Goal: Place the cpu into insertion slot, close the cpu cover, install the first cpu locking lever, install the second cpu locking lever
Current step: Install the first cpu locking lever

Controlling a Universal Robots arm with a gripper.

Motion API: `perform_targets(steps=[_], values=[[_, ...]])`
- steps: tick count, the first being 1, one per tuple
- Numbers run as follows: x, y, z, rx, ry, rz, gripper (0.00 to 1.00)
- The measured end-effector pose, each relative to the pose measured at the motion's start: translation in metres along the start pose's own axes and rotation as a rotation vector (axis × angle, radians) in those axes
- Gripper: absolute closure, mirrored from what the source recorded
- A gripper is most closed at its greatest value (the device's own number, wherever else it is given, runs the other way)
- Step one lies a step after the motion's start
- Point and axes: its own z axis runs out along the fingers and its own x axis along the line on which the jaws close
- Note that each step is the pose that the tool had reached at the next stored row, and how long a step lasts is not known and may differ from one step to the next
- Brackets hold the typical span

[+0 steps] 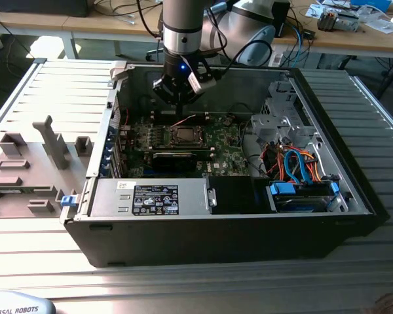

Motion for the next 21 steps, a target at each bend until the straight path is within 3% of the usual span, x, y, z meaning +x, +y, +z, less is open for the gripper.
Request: perform_targets(steps=[21], values=[[-0.0073, 0.0026, 0.0123, -0.0015, 0.0025, 0.0, 0.89]])
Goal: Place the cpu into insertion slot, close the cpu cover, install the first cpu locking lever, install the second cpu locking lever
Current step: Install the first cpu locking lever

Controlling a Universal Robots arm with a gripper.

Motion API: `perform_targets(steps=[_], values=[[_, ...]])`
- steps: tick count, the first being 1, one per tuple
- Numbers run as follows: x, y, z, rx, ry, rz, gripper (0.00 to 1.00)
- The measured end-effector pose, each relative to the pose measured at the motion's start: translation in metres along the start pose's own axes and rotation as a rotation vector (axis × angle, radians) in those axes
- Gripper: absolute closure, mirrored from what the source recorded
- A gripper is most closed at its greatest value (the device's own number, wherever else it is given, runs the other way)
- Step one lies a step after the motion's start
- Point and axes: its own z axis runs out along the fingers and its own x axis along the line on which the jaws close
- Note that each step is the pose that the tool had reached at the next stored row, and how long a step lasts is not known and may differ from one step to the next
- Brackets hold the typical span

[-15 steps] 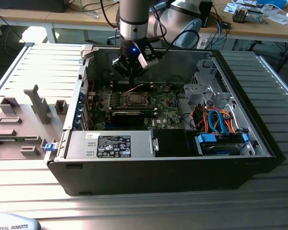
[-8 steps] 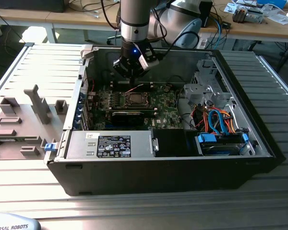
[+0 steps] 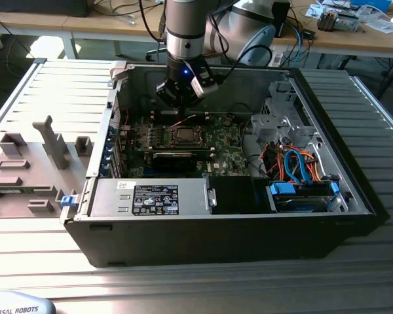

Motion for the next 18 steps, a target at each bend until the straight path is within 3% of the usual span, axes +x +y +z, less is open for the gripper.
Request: perform_targets(steps=[10, 18], values=[[-0.0077, -0.0005, 0.006, 0.0003, 0.001, 0.0, 0.89], [-0.0222, -0.0014, 0.0133, 0.0048, 0.0046, 0.0, 0.89]])
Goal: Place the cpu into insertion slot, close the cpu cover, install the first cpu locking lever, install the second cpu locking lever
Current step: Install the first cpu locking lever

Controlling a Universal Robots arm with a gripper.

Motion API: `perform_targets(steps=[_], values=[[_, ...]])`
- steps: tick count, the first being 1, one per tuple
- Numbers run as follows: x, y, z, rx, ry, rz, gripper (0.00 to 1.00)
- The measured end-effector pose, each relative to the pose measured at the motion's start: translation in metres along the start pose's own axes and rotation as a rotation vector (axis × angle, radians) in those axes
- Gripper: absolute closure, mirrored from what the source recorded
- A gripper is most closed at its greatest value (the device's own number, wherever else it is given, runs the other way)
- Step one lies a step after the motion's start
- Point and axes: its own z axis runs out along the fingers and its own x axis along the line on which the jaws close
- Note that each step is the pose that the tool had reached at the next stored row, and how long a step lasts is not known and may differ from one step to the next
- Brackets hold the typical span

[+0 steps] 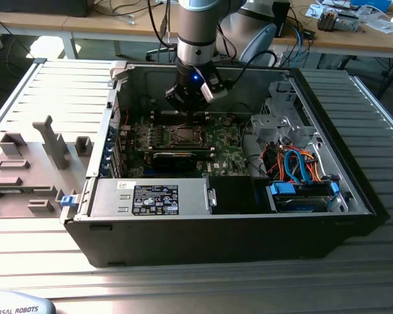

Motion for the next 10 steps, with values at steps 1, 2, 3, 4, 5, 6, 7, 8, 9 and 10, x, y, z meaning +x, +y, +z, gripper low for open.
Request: perform_targets(steps=[1, 2, 3, 4, 5, 6, 7, 8, 9, 10], values=[[-0.0009, 0.0, 0.0011, 0.0013, 0.0002, 0.0, 0.89], [-0.0015, -0.0001, 0.002, 0.0021, 0.0003, 0.0, 0.89], [-0.0021, -0.0001, 0.0029, 0.0028, 0.0005, 0.0, 0.89], [-0.0027, -0.0002, 0.0039, 0.0034, 0.0006, 0.0, 0.89], [-0.003, -0.0002, 0.0047, 0.0039, 0.0006, 0.0, 0.89], [-0.0033, -0.0002, 0.0055, 0.0043, 0.0006, 0.0, 0.89], [-0.0033, -0.0002, 0.0059, 0.0047, 0.0007, 0.0, 0.89], [-0.0035, -0.0003, 0.0063, 0.0049, 0.0008, 0.0, 0.89], [-0.0035, -0.0003, 0.0065, 0.005, 0.0008, 0.0, 0.89], [-0.0035, -0.0005, 0.0067, 0.0051, 0.0009, 0.0, 0.89]])
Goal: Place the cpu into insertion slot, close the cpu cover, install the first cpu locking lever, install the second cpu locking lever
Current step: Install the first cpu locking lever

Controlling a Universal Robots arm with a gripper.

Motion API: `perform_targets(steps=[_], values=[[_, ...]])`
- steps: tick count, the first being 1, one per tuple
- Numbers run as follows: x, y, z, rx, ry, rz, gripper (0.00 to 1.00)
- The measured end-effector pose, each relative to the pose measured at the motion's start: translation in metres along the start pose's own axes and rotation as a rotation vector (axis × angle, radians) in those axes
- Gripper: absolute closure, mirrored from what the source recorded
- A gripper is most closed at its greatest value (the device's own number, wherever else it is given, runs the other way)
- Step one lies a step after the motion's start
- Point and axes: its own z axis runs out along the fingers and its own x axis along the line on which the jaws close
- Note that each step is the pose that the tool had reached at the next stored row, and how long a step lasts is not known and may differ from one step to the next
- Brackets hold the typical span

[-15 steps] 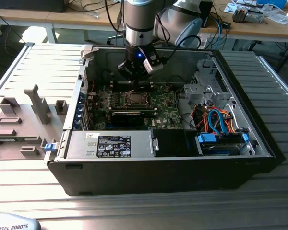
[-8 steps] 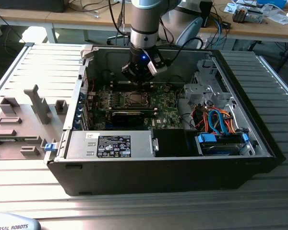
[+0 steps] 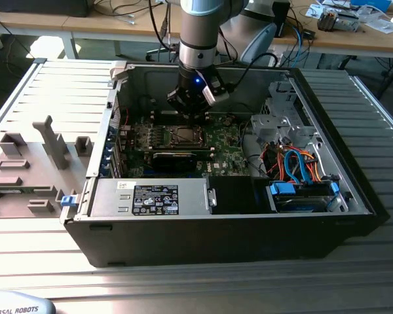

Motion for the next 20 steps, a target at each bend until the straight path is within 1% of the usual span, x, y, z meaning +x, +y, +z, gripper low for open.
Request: perform_targets(steps=[5, 10, 14, 15, 18, 20], values=[[-0.0005, -0.001, 0.0015, 0.0003, 0.0, 0.0, 0.89], [-0.0045, -0.001, 0.0029, 0.0006, -0.0001, -0.001, 0.89], [-0.0052, -0.0005, 0.0031, 0.0005, -0.0001, -0.004, 0.89], [-0.0053, -0.0003, 0.0024, 0.0001, -0.0011, -0.004, 0.89], [-0.0051, -0.0004, -0.0025, 0.0008, -0.0025, -0.004, 0.89], [-0.0049, -0.0009, -0.0035, 0.0008, -0.0027, -0.004, 0.89]])
